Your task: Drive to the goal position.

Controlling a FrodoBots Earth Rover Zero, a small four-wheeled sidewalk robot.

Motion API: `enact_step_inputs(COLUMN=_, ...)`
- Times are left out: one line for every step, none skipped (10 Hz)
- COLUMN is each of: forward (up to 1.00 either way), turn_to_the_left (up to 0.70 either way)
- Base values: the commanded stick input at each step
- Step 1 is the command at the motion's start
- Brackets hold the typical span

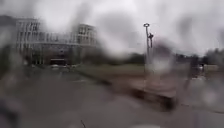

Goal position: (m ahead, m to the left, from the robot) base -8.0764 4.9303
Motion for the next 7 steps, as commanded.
enact_step_inputs(forward=1.00, turn_to_the_left=0.07)
enact_step_inputs(forward=1.00, turn_to_the_left=0.26)
enact_step_inputs(forward=1.00, turn_to_the_left=0.40)
enact_step_inputs(forward=1.00, turn_to_the_left=0.40)
enact_step_inputs(forward=1.00, turn_to_the_left=0.39)
enact_step_inputs(forward=1.00, turn_to_the_left=0.32)
enact_step_inputs(forward=1.00, turn_to_the_left=0.03)
